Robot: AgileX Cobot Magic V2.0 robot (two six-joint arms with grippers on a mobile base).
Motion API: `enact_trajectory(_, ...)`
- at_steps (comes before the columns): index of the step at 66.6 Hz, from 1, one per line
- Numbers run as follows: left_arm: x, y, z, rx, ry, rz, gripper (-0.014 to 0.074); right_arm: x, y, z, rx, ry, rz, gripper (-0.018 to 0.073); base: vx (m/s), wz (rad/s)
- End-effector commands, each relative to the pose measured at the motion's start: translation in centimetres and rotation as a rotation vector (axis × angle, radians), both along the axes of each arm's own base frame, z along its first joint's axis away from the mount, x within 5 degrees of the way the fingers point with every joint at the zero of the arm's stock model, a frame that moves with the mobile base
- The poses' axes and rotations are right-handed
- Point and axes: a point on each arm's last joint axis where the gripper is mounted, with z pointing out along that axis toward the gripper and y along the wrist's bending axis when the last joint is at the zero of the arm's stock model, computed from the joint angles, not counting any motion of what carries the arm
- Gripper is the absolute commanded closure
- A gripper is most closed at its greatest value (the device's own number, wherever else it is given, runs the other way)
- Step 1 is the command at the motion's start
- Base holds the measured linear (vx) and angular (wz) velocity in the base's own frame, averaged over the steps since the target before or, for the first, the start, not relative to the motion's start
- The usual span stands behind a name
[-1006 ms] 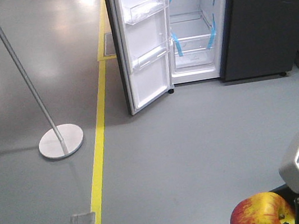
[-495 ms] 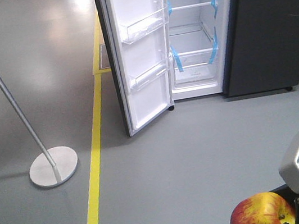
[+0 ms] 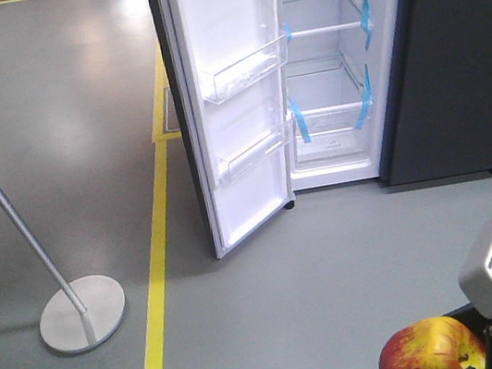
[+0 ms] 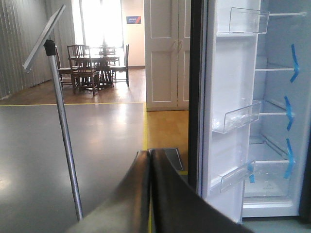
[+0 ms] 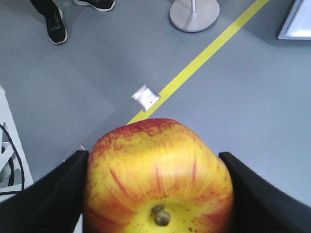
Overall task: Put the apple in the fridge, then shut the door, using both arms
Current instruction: 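Drive toward the open refrigerator door holding the apple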
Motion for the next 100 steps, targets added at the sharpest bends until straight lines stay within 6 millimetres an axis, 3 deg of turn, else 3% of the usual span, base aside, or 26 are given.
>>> enact_trajectory(1,-0.29,0.01,1.35,-0.01,-0.107,0.0,0.0603,0.29,0.22,1.39,0.063,-0.072,-0.009,0.0392,0.28,0.0)
enact_trajectory(100,-0.29,0.01,1.35,-0.01,-0.107,0.0,0.0603,0.29,0.22,1.39,0.063,-0.072,-0.009,0.0392,0.19,-0.01)
